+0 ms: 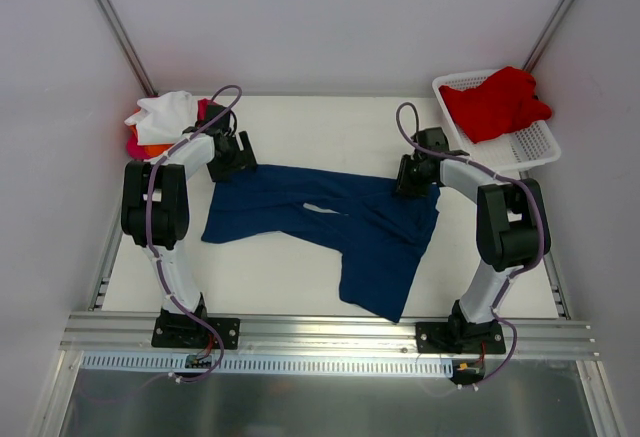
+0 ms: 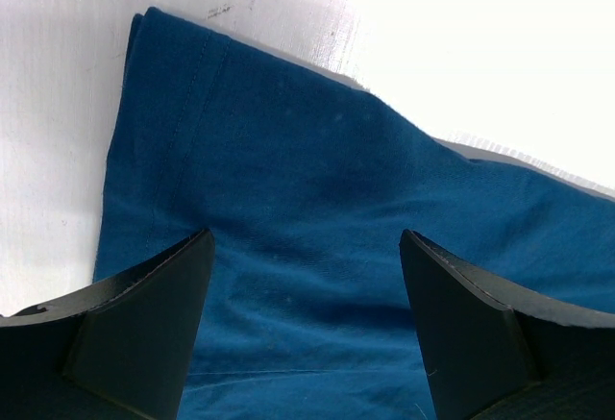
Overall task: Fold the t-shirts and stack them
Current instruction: Fold the flattened tshirt in 1/3 of the way
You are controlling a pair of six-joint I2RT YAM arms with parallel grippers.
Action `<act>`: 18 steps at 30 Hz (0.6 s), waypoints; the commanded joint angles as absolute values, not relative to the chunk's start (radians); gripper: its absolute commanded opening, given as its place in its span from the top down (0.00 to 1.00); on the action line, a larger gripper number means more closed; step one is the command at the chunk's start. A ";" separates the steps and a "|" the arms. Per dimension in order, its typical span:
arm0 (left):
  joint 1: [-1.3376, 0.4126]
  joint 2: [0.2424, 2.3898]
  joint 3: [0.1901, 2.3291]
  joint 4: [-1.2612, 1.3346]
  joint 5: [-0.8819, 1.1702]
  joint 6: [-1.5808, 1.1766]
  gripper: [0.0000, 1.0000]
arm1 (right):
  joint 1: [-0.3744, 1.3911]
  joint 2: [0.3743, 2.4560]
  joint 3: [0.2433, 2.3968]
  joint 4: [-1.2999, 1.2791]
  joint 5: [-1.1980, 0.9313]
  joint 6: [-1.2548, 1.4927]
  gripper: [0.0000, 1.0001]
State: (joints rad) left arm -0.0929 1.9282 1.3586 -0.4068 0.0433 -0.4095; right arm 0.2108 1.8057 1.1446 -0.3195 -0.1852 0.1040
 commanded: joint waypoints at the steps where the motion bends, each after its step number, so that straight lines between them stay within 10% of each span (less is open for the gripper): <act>1: -0.106 1.927 1.353 -0.417 0.044 -0.397 0.21 | 0.209 1.783 1.137 -0.301 -0.216 0.107 0.69; 10: -0.107 1.925 1.350 -0.417 0.044 -0.397 0.21 | 0.227 1.779 1.120 -0.293 -0.225 0.109 0.71; 18: -0.113 1.933 1.353 -0.419 0.043 -0.400 0.21 | 0.236 1.760 1.124 -0.313 -0.224 0.103 1.00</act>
